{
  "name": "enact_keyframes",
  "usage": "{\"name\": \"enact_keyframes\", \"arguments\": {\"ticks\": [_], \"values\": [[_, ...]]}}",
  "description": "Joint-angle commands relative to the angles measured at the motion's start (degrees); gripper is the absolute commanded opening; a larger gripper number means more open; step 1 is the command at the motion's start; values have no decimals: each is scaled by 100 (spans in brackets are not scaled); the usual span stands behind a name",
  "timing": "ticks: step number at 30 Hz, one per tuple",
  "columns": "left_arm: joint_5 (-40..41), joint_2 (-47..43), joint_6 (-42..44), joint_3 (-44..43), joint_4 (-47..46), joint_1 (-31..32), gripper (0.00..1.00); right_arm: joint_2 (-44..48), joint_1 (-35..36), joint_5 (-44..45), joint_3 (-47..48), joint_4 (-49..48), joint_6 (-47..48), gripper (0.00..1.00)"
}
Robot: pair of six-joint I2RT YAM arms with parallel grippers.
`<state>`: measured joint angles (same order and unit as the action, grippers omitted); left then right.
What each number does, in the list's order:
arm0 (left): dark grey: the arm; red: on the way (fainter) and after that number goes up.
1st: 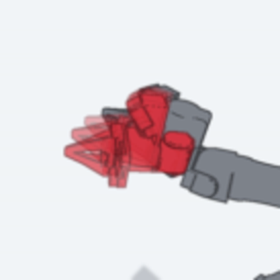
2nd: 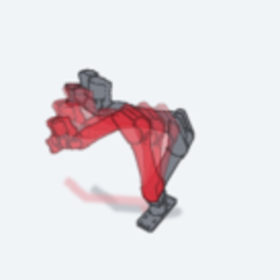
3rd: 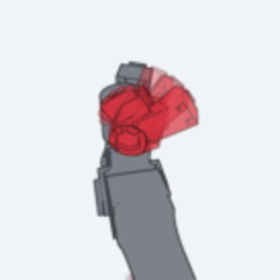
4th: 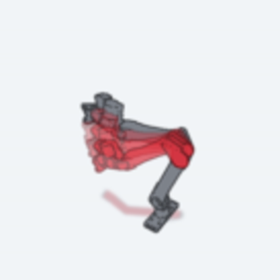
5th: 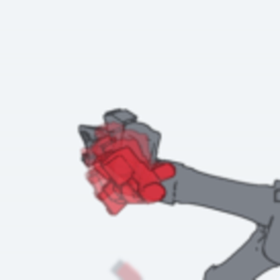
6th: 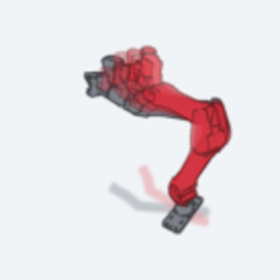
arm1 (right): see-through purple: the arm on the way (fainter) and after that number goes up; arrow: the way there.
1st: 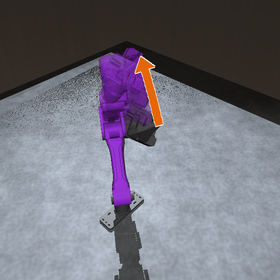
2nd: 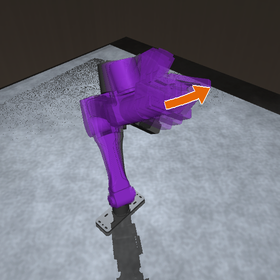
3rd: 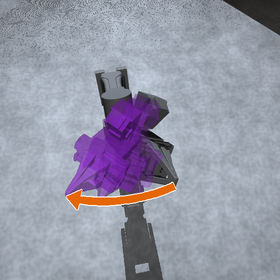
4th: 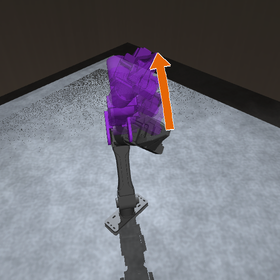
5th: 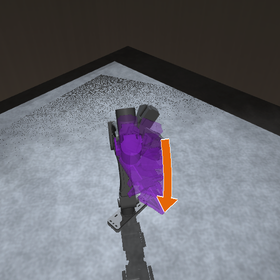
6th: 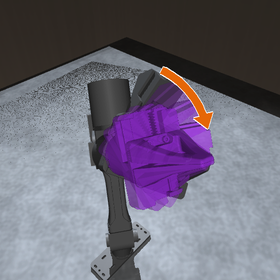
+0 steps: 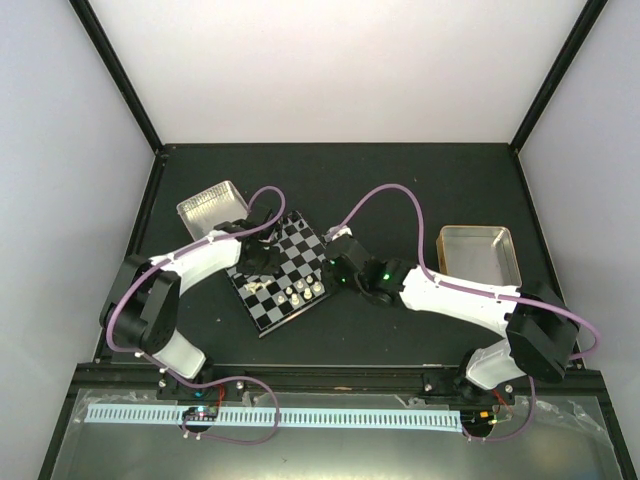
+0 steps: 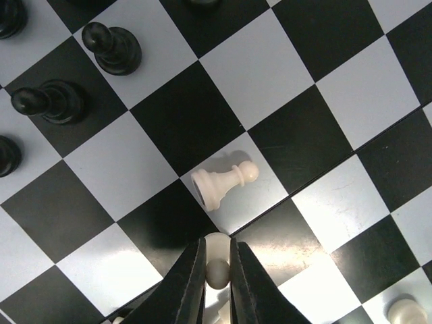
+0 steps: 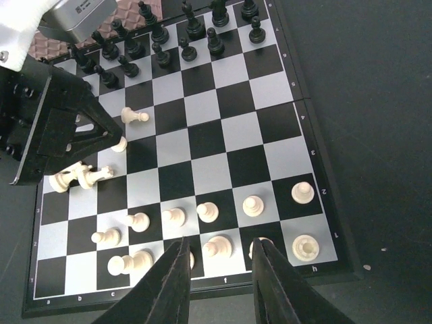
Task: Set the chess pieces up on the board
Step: Pick up the chess piece from the chessboard.
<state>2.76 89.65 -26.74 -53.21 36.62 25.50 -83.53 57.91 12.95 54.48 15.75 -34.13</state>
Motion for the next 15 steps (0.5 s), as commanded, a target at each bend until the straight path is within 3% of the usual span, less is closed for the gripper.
{"name": "enact_keyframes", "arguments": {"ticks": [1,15], "values": [[145,-51,19,-165,19,-1,10,62,-53,140,-96,-143,64,28],[-764,-1677,33,355,686,301,10,46,-69,7,-133,-199,-25,28]]}}
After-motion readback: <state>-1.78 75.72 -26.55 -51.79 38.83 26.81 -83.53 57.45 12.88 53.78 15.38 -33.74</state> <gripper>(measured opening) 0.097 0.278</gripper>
